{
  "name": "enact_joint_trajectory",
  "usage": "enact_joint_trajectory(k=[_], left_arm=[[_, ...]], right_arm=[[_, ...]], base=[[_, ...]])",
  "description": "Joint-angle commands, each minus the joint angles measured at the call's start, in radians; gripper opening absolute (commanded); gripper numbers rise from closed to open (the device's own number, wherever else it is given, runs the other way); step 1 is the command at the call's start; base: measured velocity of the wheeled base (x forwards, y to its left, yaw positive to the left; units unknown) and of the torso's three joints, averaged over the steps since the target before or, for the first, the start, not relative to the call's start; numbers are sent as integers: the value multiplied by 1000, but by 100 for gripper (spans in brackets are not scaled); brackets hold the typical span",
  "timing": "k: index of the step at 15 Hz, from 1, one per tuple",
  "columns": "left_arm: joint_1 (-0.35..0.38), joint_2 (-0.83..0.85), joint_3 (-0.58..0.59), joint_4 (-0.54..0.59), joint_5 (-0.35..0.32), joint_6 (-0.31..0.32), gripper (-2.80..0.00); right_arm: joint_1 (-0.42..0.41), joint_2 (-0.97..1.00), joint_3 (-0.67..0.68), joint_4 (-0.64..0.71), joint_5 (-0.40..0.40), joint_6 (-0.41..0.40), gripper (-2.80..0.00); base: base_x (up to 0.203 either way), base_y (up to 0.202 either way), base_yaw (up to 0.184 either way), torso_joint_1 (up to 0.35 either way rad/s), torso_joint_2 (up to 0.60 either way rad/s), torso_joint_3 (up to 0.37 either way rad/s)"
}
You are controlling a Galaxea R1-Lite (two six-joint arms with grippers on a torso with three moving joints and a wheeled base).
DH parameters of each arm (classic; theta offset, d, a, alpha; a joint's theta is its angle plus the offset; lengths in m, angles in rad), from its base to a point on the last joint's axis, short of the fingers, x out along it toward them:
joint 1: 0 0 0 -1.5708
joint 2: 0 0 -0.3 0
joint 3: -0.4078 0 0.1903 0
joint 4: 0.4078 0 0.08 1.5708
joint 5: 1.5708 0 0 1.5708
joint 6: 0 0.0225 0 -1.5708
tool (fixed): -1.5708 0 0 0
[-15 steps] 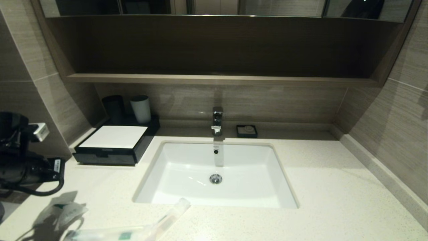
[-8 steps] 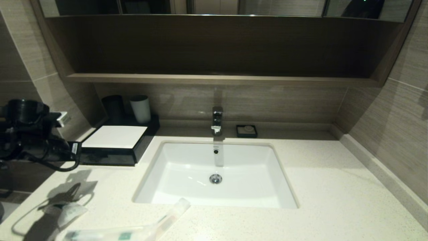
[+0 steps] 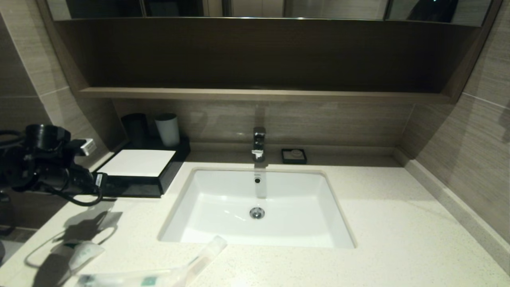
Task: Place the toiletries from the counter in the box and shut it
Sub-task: Open the drawer
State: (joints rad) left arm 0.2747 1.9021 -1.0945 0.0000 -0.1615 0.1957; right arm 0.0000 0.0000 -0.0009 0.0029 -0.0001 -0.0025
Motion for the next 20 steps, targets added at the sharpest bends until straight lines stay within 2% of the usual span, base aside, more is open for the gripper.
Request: enact_joint_trajectory(k=[1, 3, 20], left_arm=[[-2, 7, -4, 0, -8, 4, -280], [-11, 12, -2, 0, -40, 10, -280], [-31, 120, -82, -6, -67, 16, -280]], right_arm=[[0, -1, 0, 0, 0, -1, -280], [0, -2, 0, 0, 0, -1, -280], [0, -2, 0, 0, 0, 0, -280]], base=[[0, 0, 0, 0, 0, 0], [0, 0, 0, 0, 0, 0], [0, 0, 0, 0, 0, 0]])
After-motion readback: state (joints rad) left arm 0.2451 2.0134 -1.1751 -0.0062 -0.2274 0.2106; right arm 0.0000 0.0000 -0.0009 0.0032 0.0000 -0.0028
